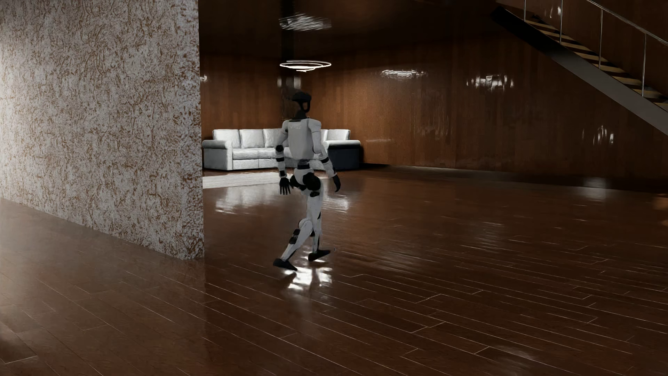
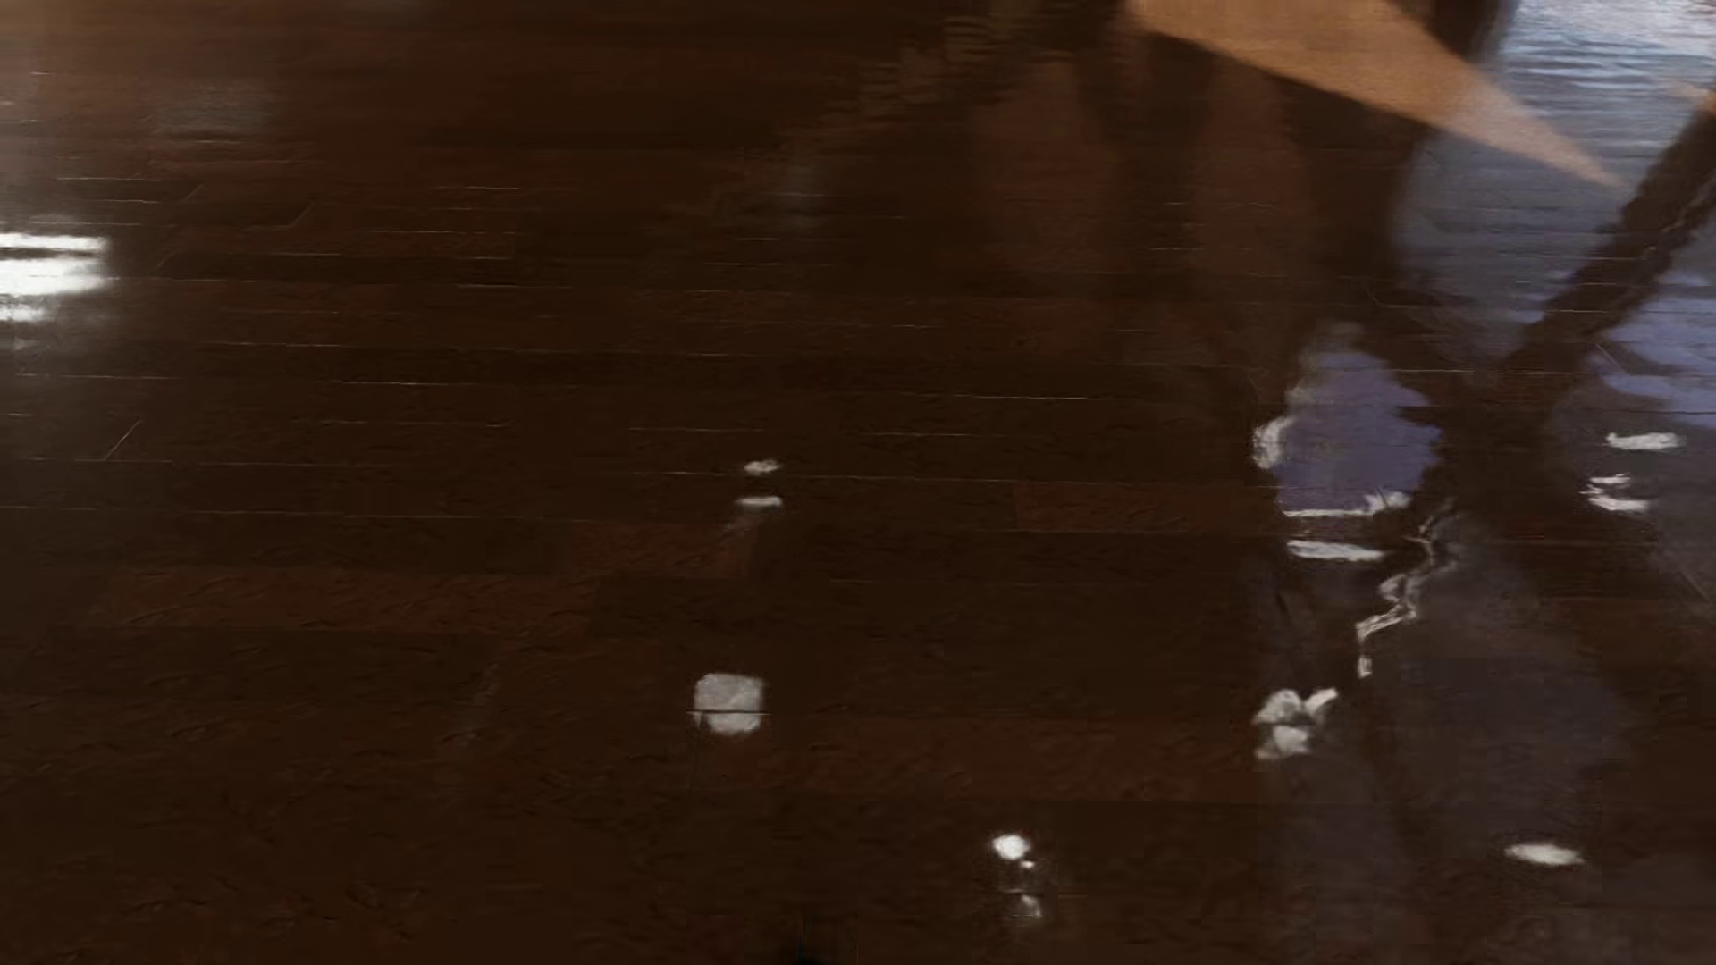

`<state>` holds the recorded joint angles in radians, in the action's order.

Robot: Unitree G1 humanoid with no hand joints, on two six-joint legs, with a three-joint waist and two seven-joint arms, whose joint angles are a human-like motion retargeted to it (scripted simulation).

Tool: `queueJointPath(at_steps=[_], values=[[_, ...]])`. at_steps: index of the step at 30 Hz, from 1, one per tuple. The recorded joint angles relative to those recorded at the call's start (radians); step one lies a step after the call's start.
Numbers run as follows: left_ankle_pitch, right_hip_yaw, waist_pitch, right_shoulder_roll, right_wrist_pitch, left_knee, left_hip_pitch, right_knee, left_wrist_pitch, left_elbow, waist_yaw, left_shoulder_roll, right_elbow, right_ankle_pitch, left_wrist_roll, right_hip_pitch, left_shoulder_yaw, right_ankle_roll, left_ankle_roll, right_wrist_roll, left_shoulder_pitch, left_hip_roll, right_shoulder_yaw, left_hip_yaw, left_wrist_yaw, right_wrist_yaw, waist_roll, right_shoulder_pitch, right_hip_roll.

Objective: Avoid the corner

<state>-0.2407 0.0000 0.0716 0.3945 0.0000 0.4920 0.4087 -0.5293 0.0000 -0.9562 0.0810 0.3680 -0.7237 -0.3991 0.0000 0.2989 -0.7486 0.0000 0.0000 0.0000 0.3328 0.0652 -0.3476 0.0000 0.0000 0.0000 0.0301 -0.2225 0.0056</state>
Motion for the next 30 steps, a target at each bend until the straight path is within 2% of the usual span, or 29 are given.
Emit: queueJointPath(at_steps=[1,2,3,4,5,6,8,9,10,11,12,13,14,15,16,17,18,21,24,26,27,28,29,30], values=[[0.112,0.0,0.0,-0.009,0.0,0.036,0.004,-0.058,0.0,-0.01,0.005,0.005,-0.026,0.034,0.0,0.022,-0.002,0.0,0.0,0.0,0.011,0.033,0.035,0.0,0.0,0.0,0.014,-0.016,-0.007],[0.288,0.0,-0.006,-0.028,0.0,0.033,0.006,-0.222,0.0,-0.021,0.001,0.007,-0.057,0.176,0.0,-0.03,0.012,0.0,0.0,0.0,0.022,0.089,0.048,0.0,0.0,0.0,0.059,-0.028,-0.062],[0.41,0.0,0.015,-0.043,0.0,0.108,-0.014,-0.455,0.0,-0.041,-0.019,0.012,-0.105,0.38,0.0,-0.081,0.002,0.0,0.0,0.0,0.027,0.131,0.038,0.0,0.0,0.0,0.08,-0.052,-0.106],[0.436,0.0,0.026,-0.049,0.0,0.145,-0.045,-0.693,0.0,-0.036,-0.039,0.016,-0.129,0.373,0.0,-0.197,0.018,0.0,0.0,0.0,0.02,0.165,0.033,0.0,0.0,0.0,0.088,-0.07,-0.136],[0.425,0.0,0.06,-0.051,0.0,0.132,-0.127,-0.815,0.0,-0.008,-0.036,0.024,-0.147,0.254,0.0,-0.304,0.047,0.0,0.0,0.0,0.013,0.182,0.012,0.0,0.0,0.0,0.088,-0.078,-0.154],[0.373,0.0,0.064,-0.052,0.0,0.111,-0.192,-0.788,0.0,0.006,-0.083,0.019,-0.178,0.208,0.0,-0.406,0.076,0.0,0.0,0.0,-0.007,0.174,-0.013,0.0,0.0,0.0,0.06,-0.081,-0.144],[0.246,0.0,0.071,-0.032,0.0,0.087,-0.314,-0.459,0.0,0.093,-0.2,0.036,-0.186,0.169,0.0,-0.51,0.083,0.0,0.0,0.0,-0.048,0.168,-0.029,0.0,0.0,0.0,0.002,-0.114,-0.13],[0.181,0.0,0.061,-0.024,0.0,0.061,-0.37,-0.238,0.0,0.117,-0.226,0.035,-0.181,0.197,0.0,-0.534,0.112,0.0,0.0,0.0,-0.07,0.163,-0.006,0.0,0.0,0.0,-0.022,-0.145,-0.135],[0.122,0.0,0.056,-0.023,0.0,0.044,-0.422,-0.037,0.0,0.153,-0.239,0.041,-0.181,0.434,0.0,-0.536,0.148,0.0,0.0,0.0,-0.088,0.163,-0.018,0.0,0.0,0.0,-0.034,-0.169,-0.141],[0.053,0.0,0.026,-0.025,0.0,0.062,-0.425,0.022,0.0,0.184,-0.253,0.056,-0.188,0.738,0.0,-0.595,0.183,0.0,0.0,0.0,-0.106,0.147,-0.007,0.0,0.0,0.0,-0.052,-0.193,-0.156],[-0.021,0.0,0.019,-0.027,0.0,0.077,-0.474,-0.006,0.0,0.212,-0.272,0.073,-0.191,0.826,0.0,-0.616,0.206,0.0,0.0,0.0,-0.119,0.146,-0.015,0.0,0.0,0.0,-0.046,-0.219,-0.184],[-0.064,0.0,0.034,-0.028,0.0,0.114,-0.539,-0.1,0.0,0.237,-0.296,0.085,-0.185,0.704,0.0,-0.589,0.212,0.0,0.0,0.0,-0.125,0.148,-0.001,0.0,0.0,0.0,-0.044,-0.245,-0.197],[-0.026,0.0,0.033,-0.024,0.0,0.195,-0.524,-0.136,0.0,0.244,-0.321,0.081,-0.206,0.546,0.0,-0.57,0.229,0.0,0.0,0.0,-0.13,0.13,-0.031,0.0,0.0,0.0,-0.065,-0.233,-0.168],[0.097,0.0,0.039,-0.025,0.0,0.312,-0.473,-0.179,0.0,0.218,-0.349,0.043,-0.231,0.435,0.0,-0.54,0.275,0.0,0.0,0.0,-0.141,0.112,-0.043,0.0,0.0,0.0,-0.085,-0.208,-0.171],[0.261,0.0,0.061,-0.003,0.0,0.382,-0.422,-0.186,0.0,0.229,-0.352,0.032,-0.243,0.378,0.0,-0.498,0.224,0.0,0.0,0.0,-0.162,0.1,-0.056,0.0,0.0,0.0,-0.103,-0.167,-0.196],[0.376,0.0,0.063,0.012,0.0,0.417,-0.366,-0.163,0.0,0.208,-0.317,0.006,-0.26,0.336,0.0,-0.459,0.182,0.0,0.0,0.0,-0.177,0.073,-0.049,0.0,0.0,0.0,-0.122,-0.14,-0.203],[0.412,0.0,0.06,0.018,0.0,0.44,-0.292,-0.143,0.0,0.232,-0.283,-0.001,-0.241,0.31,0.0,-0.421,0.17,0.0,0.0,0.0,-0.163,0.053,-0.007,0.0,0.0,0.0,-0.127,-0.129,-0.233],[0.35,0.0,0.039,0.022,0.0,0.386,-0.093,-0.111,0.0,0.179,-0.197,-0.019,-0.155,0.217,0.0,-0.284,0.079,0.0,0.0,0.0,-0.102,-0.009,0.003,0.0,0.0,0.0,-0.1,-0.121,-0.292],[0.3,0.0,0.027,0.007,0.0,0.177,0.046,-0.061,0.0,0.107,-0.111,-0.007,-0.064,0.138,0.0,-0.117,0.066,0.0,0.0,0.0,-0.014,-0.066,0.01,0.0,0.0,0.0,-0.067,-0.111,-0.273],[0.145,0.0,0.018,0.014,0.0,0.075,0.121,-0.028,0.0,0.049,-0.053,0.012,-0.025,0.087,0.0,-0.035,0.022,0.0,0.0,0.0,0.034,-0.09,0.014,0.0,0.0,0.0,-0.056,-0.078,-0.231],[0.135,0.0,0.025,0.021,0.0,0.064,0.151,-0.035,0.0,0.017,-0.006,0.022,-0.01,0.06,0.0,-0.014,-0.01,0.0,0.0,0.0,0.053,-0.112,-0.016,0.0,0.0,0.0,-0.044,-0.046,-0.228],[0.296,0.0,0.032,0.032,0.0,0.101,0.203,-0.053,0.0,0.001,0.039,0.027,0.011,0.052,0.0,0.005,0.005,0.0,0.0,0.0,0.082,-0.126,-0.021,0.0,0.0,0.0,-0.029,-0.017,-0.239],[0.435,0.0,0.051,0.036,0.0,0.197,0.249,-0.055,0.0,-0.037,0.074,0.033,0.009,0.082,0.0,0.049,-0.032,0.0,0.0,0.0,0.089,-0.121,-0.027,0.0,0.0,0.0,-0.006,0.003,-0.254],[0.475,0.0,0.057,0.036,0.0,0.262,0.272,-0.064,0.0,-0.08,0.091,0.03,0.008,0.154,0.0,0.079,-0.061,0.0,0.0,0.0,0.08,-0.096,-0.003,0.0,0.0,0.0,0.016,0.0,-0.268]])
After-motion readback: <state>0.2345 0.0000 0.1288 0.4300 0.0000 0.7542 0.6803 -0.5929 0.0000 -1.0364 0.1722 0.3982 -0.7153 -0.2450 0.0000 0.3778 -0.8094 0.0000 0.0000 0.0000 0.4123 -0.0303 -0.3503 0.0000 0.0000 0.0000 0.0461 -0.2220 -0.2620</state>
